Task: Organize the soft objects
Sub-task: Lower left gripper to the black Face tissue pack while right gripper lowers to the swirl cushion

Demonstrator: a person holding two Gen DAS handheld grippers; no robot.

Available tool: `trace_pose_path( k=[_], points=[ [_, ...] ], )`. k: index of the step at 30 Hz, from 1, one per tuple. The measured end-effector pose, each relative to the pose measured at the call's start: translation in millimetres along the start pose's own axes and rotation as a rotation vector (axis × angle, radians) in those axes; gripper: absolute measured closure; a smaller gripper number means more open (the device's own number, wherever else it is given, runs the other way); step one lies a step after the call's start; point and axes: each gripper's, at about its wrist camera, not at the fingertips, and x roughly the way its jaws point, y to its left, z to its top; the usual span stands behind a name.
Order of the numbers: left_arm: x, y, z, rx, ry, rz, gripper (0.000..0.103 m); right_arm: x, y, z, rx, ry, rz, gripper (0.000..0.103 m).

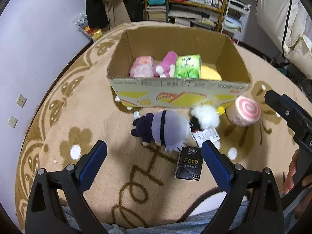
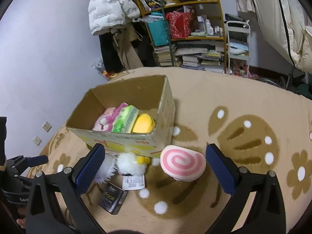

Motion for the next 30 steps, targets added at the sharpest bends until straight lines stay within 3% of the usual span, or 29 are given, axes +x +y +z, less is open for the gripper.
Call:
trace_pose_path(
  k=[23, 30],
  points=[
    [75.9, -31.4, -11.0, 0.030, 0.235, -0.053, 0.006, 64.7, -40.9, -12.3, 0.146, 0.140, -0.086, 0.000],
    [95.1, -43.9, -15.5, 0.078, 0.273, -0.033, 0.006, 77.0, -51.1, -18.0, 0.192, 0.180, -0.092, 0.000]
  ],
)
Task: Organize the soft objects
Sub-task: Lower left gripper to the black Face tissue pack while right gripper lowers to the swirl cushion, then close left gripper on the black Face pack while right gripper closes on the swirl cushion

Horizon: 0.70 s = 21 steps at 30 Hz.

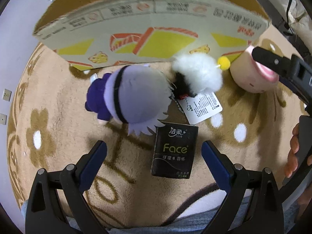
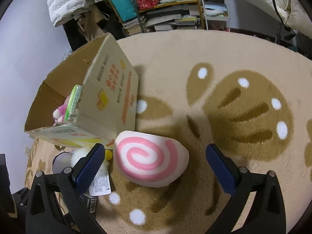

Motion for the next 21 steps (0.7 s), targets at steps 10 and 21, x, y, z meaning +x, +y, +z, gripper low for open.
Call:
trace_pose_path(
  k=[10, 21],
  points=[
    [24.6, -16.8, -0.7, 0.060, 0.033, 0.049, 0.014, 10.4, 4.6, -1.5, -0.025, 0.050, 0.011, 0.000],
    [28.2, -20.4, -3.8, 0.055, 0.034, 0.041, 0.045, 14.6, 15.0, -9.4, -0.101, 0.088, -0.012, 0.028]
  ],
)
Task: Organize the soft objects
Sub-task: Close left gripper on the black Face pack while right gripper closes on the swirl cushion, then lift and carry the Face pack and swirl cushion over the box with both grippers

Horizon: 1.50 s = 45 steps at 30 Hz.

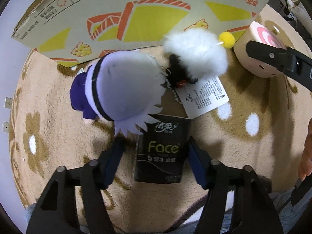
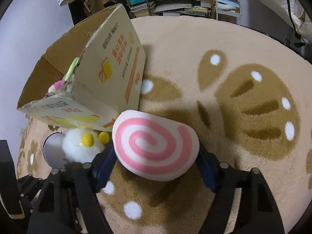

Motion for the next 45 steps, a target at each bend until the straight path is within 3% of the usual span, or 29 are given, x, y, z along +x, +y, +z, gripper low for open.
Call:
trace_pose_path(
  k=[3, 17, 26, 31, 40, 45],
  points=[
    [-0.3, 11.6, -1.0, -0.022, -0.001, 0.002, 0.055, -3.6, -2.2, -1.5, 0.005, 0.000, 0.006, 0.034],
    [-18.6, 23.1, -5.8, -0.039, -0.035, -0.003, 0.057, -41.6, 20.3, -8.6, -0.091, -0.068, 0.061, 0.042],
    [-59.6, 28.5, -17.9, -0.038, -0.148, 0.022, 0.057, -66.1, 43.8, -14.6, -0.153, -0.135, 0.093, 0.044],
    [-84.9, 43.3, -18.8, -0.067, -0.193, -0.003, 0.057, -82.8, 49.3, -16.4, -0.161, -0.173, 0.114, 0.044],
    [-159.4, 63.6, -23.7, -0.178, -0.457, 0.049, 0.057, -122.0, 59.2, -12.9, -0.178, -0.293, 0.159, 0.044],
    [-193.5, 78.7, -23.3, -0.183, -0.587, 0.069, 0.057, -144.3, 64.7, -11.1, -0.195, -0.372, 0.166, 0.044]
  ],
)
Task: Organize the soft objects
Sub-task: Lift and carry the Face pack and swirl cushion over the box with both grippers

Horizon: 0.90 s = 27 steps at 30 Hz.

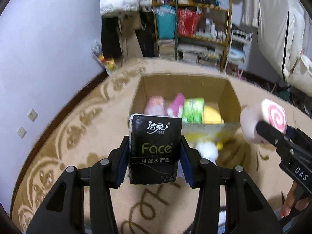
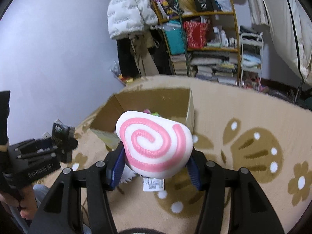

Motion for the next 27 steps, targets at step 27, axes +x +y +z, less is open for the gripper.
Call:
trace_pose_path(
  k=[27],
  points=[
    [14.4, -1.6, 72.1, 0.042, -0.252, -0.038, 0.057, 23.3, 10.2, 44.7, -0.085, -0.183, -0.011, 0.044]
  ],
)
